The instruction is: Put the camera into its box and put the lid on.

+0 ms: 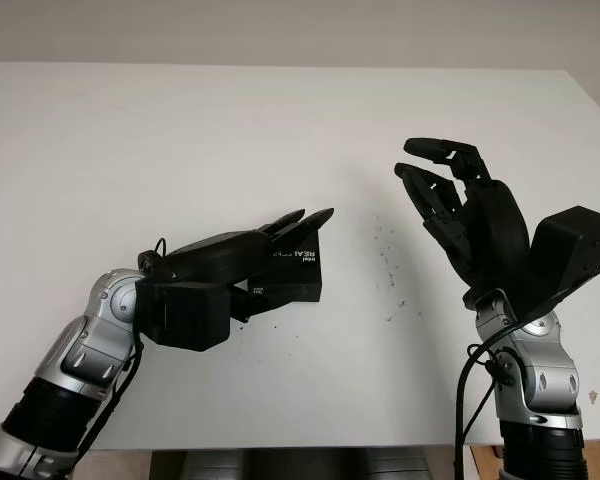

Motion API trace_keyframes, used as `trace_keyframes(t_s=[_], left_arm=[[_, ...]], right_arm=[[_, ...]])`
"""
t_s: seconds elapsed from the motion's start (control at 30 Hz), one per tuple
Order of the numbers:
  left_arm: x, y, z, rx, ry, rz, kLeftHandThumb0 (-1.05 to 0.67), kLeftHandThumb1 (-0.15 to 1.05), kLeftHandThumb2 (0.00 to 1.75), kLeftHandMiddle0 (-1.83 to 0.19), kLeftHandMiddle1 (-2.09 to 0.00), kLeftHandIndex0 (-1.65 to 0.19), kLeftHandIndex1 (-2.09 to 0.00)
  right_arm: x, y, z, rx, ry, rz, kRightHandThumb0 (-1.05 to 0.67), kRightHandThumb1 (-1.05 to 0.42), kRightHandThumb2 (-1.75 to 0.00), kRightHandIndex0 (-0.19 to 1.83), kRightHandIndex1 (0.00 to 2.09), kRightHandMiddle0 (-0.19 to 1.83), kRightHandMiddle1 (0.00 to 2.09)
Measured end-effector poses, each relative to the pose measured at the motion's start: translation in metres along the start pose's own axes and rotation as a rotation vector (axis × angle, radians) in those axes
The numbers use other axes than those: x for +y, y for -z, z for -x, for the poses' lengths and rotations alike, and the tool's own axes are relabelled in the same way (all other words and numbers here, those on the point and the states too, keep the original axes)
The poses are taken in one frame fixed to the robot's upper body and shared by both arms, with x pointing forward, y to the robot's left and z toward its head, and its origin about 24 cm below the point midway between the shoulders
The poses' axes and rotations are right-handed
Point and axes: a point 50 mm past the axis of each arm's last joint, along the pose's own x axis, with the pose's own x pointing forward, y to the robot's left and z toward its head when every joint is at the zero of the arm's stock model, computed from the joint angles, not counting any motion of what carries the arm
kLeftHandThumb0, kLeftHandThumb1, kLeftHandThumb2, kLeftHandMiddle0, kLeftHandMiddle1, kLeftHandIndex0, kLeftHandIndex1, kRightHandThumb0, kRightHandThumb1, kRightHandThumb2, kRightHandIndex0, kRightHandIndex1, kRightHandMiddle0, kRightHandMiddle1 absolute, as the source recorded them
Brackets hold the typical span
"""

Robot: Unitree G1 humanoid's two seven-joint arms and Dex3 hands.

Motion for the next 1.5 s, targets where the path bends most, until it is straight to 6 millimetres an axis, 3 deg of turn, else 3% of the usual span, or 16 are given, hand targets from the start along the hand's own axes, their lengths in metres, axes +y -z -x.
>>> trace_keyframes(t_s=[0.23, 0.37, 0.57, 0.77, 0.87, 0.93, 1.13, 1.33, 1.5], left_arm=[[0.000, 0.003, -0.001, -0.008, -0.025, 0.041, -0.90, 1.05, 0.83, 0.19, 0.00, 0.19, 0.00], [0.005, 0.007, 0.004, -0.065, -0.154, 0.211, -0.86, 1.05, 0.82, 0.19, 0.00, 0.19, 0.00], [0.029, 0.007, 0.021, -0.191, -0.397, 0.431, -0.82, 1.05, 0.79, 0.19, 0.00, 0.19, 0.00], [0.042, 0.007, 0.030, -0.320, -0.628, 0.712, -0.84, 1.05, 0.72, 0.19, 0.00, 0.19, 0.00], [0.047, 0.009, 0.034, -0.349, -0.738, 0.810, -0.84, 1.05, 0.73, 0.19, 0.00, 0.19, 0.00], [0.048, 0.014, 0.036, -0.357, -0.774, 0.858, -0.85, 1.05, 0.74, 0.19, 0.00, 0.19, 0.00], [0.045, 0.038, 0.033, -0.316, -0.814, 1.023, -0.82, 1.05, 0.74, 0.19, 0.00, 0.19, 0.00], [0.034, 0.054, 0.026, -0.264, -0.817, 1.082, -0.83, 1.05, 0.74, 0.19, 0.00, 0.19, 0.00], [0.030, 0.056, 0.023, -0.252, -0.827, 1.105, -0.84, 1.05, 0.73, 0.19, 0.00, 0.19, 0.00]], right_arm=[[0.000, -0.001, 0.001, 0.002, -0.001, -0.001, -0.41, -1.05, -0.20, -0.04, 1.08, -0.09, 1.39], [0.001, 0.000, 0.001, 0.004, 0.002, 0.000, -0.40, -1.05, -0.18, -0.04, 1.08, -0.09, 1.37], [0.005, 0.001, 0.001, 0.006, 0.000, -0.016, -0.39, -1.05, -0.19, -0.02, 1.09, -0.08, 1.34], [0.014, 0.003, 0.000, 0.005, 0.014, -0.043, -0.45, -1.05, -0.25, -0.13, 1.01, -0.15, 1.28], [0.022, 0.000, 0.000, -0.010, 0.008, -0.031, -0.52, -1.05, -0.36, -0.18, 0.84, -0.19, 0.94], [0.026, -0.001, 0.001, -0.016, 0.002, -0.014, -0.55, -1.05, -0.44, -0.18, 0.62, -0.19, 0.68], [0.041, -0.002, 0.001, -0.029, -0.020, 0.063, -0.64, -1.05, -0.58, -0.19, 0.11, -0.19, 0.11], [0.050, 0.001, 0.003, -0.032, -0.018, 0.131, -0.76, -1.05, -0.59, -0.19, 0.00, -0.19, 0.00], [0.055, 0.005, 0.003, 0.009, -0.018, 0.184, -0.84, -1.05, -0.60, -0.19, 0.00, -0.19, 0.00]])
